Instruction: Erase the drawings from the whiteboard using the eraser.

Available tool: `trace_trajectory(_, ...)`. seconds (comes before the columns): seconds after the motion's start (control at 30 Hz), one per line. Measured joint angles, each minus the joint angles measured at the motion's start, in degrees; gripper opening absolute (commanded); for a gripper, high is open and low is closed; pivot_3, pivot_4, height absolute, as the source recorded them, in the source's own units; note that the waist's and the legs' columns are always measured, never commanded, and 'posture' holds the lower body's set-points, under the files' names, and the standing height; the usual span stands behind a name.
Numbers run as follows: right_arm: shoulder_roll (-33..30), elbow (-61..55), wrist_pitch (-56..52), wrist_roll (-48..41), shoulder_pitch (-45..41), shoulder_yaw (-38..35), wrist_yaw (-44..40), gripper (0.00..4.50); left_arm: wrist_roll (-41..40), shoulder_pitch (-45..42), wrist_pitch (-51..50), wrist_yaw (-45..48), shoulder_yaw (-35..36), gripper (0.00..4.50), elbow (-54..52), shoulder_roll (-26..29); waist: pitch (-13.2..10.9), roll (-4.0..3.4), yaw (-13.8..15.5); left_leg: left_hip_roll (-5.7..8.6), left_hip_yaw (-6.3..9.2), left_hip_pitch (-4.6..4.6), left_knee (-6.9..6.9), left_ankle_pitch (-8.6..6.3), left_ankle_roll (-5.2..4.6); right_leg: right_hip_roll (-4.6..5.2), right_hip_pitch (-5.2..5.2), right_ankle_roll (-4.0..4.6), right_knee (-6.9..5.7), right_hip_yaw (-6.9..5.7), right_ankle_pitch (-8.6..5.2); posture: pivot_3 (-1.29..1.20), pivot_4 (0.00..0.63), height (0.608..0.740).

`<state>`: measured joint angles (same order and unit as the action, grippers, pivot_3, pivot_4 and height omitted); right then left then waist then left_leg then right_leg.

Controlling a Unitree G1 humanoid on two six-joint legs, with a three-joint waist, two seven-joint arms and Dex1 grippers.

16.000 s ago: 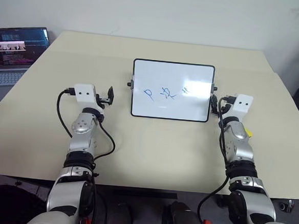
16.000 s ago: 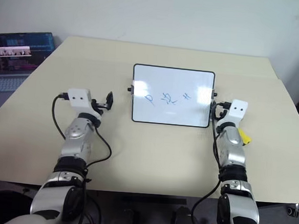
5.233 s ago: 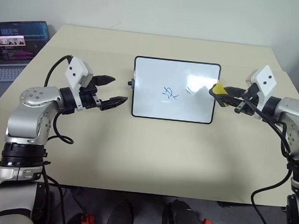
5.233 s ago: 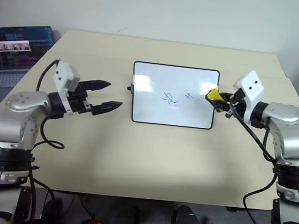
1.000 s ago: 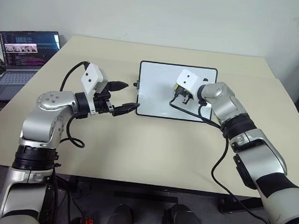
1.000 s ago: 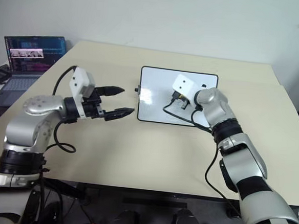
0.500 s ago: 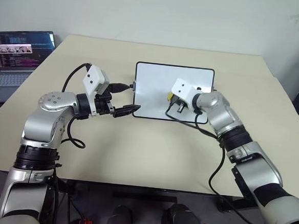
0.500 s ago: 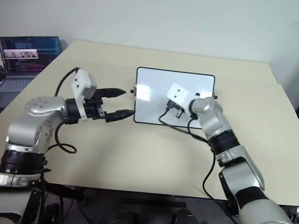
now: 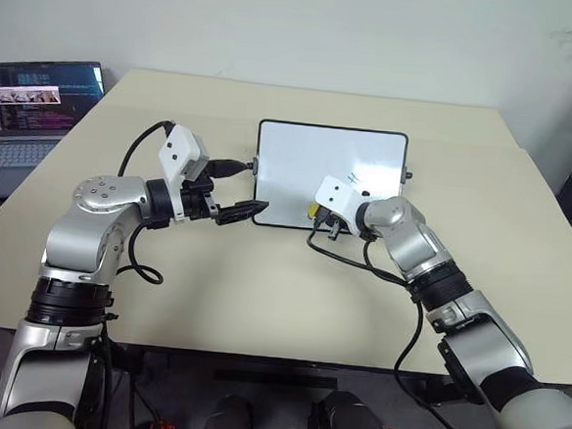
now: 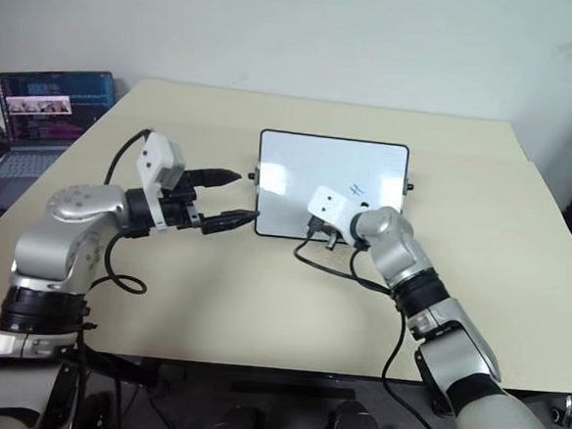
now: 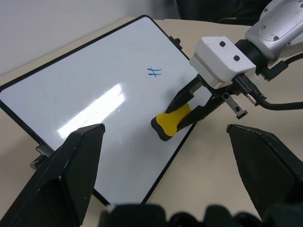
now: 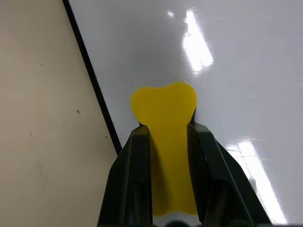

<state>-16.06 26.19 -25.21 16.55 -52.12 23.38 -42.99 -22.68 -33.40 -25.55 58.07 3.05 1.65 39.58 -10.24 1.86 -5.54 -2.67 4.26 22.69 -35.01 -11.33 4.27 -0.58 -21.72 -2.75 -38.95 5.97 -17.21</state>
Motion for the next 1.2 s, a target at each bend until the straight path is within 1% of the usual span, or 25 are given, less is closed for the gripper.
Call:
trace_trajectory(0.1, -2.36, -4.72, -2.43, -1.16, 0.99, -0.62, -2.59, 0.68, 0.00, 0.00, 0.00, 0.00, 0.00, 4.50, 0.07, 0.02, -0.06, -0.04, 0.78, 0.04, 0.03, 0.40, 0.05, -0.02, 0.05, 0.00, -0.28, -0.40, -0.02, -0.05, 0.23, 0.00, 0.150, 0.740)
trace_trajectory(0.13, -3.42, -6.86, -3.41, -2.17, 1.80, -1.42, -3.75, 0.68, -0.01, -0.08, 0.00, 0.01, 0.00, 4.50, 0.07, 0.02, -0.08, -0.04, 0.99, 0.04, 0.04, 0.53, 0.10, -0.05, 0.10, 0.00, -0.36, -0.39, 0.01, -0.08, 0.21, 0.00, 0.150, 0.740)
trace_trajectory(0.23, -7.82, -13.79, -5.50, -5.22, 5.13, -4.16, -7.24, 0.68, -0.01, -0.20, 0.01, 0.02, 0.19, 4.50, 0.46, 0.38, -0.25, -0.17, 1.46, 0.05, 0.18, 1.37, 0.09, -0.12, 0.21, 0.01, -1.07, -0.34, 0.00, -0.26, 0.23, 0.00, 0.150, 0.740)
trace_trajectory(0.3, -11.53, -21.07, -6.91, -8.74, 7.78, -7.22, -9.99, 0.68, 0.02, -0.35, 0.08, 0.09, 0.37, 4.50, 0.97, 0.93, -0.37, -0.35, 1.94, 0.04, 0.20, 1.95, 0.09, -0.13, 0.23, 0.01, -1.66, -0.11, -0.02, -0.31, 0.32, 0.00, 0.150, 0.740)
trace_trajectory(0.33, -13.32, -24.49, -7.66, -10.26, 8.62, -8.99, -11.04, 0.68, 0.05, -0.39, 0.12, 0.09, 0.47, 4.50, 1.16, 1.14, -0.46, -0.47, 2.10, 0.04, 0.21, 2.11, 0.09, -0.14, 0.25, 0.01, -1.81, -0.10, -0.01, -0.34, 0.27, 0.00, 0.150, 0.740)
trace_trajectory(0.4, -17.90, -30.00, -8.73, -13.23, 9.39, -13.48, -12.38, 0.68, 0.07, -0.52, 0.18, 0.09, 0.67, 4.50, 1.48, 1.64, -0.55, -0.55, 2.20, 0.05, 0.20, 2.15, 0.12, -0.21, 0.33, 0.06, -1.84, -0.02, -0.01, -0.41, 0.04, 0.00, 0.150, 0.740)
trace_trajectory(0.5, -22.57, -31.67, -8.87, -14.84, 10.17, -19.78, -11.65, 0.68, 0.05, -0.65, 0.41, 0.07, 1.38, 4.50, 1.61, 1.98, -0.55, -0.55, 2.36, 0.03, 0.19, 2.15, 0.18, -0.30, 0.32, 0.08, -1.82, 0.10, 0.01, -0.52, -0.12, 0.00, 0.150, 0.740)
trace_trajectory(0.6, -22.71, -31.47, -8.46, -18.15, 12.55, -23.57, -11.33, 0.68, 0.05, -0.66, 0.93, 0.10, 1.46, 4.50, 1.87, 2.22, -0.56, -0.56, 2.24, 0.03, 0.17, 2.13, 0.19, -0.31, 0.29, 0.08, -1.80, 0.11, -0.03, -0.50, -0.13, 0.00, 0.150, 0.740)
trace_trajectory(0.67, -22.77, -31.19, -7.00, -19.99, 14.75, -24.48, -11.35, 0.68, 0.06, -0.71, 1.17, 0.12, 1.46, 4.50, 2.40, 2.23, -0.56, -0.55, 2.26, 0.04, 0.17, 2.12, 0.16, -0.31, 0.29, 0.08, -1.76, 0.11, -0.05, -0.51, -0.13, 0.00, 0.150, 0.740)
trace_trajectory(0.8, -24.11, -29.14, -5.02, -20.88, 17.80, -24.60, -11.18, 0.68, 0.09, -0.84, 1.30, 0.12, 1.45, 4.50, 3.24, 2.29, -0.57, -0.56, 2.32, 0.07, 0.17, 2.11, 0.07, -0.31, 0.30, 0.10, -1.71, 0.08, -0.07, -0.52, -0.11, 0.00, 0.150, 0.740)
trace_trajectory(0.93, -25.57, -28.08, -3.90, -20.69, 18.08, -24.60, -10.21, 0.68, 0.09, -1.09, 1.47, 0.19, 1.45, 4.50, 3.26, 2.29, -0.57, -0.56, 2.24, 0.05, 0.17, 2.07, 0.08, -0.30, 0.31, 0.08, -1.71, 0.09, -0.10, -0.52, -0.11, 0.00, 0.150, 0.740)
trace_trajectory(1.2, -25.87, -27.44, -3.22, -21.17, 18.08, -24.47, -9.37, 0.68, 0.09, -1.08, 1.90, 0.24, 1.44, 4.50, 3.26, 2.29, -0.57, -0.56, 2.33, 0.06, 0.17, 2.07, 0.05, -0.30, 0.31, 0.09, -1.67, 0.09, -0.11, -0.53, -0.11, 0.00, 0.150, 0.740)
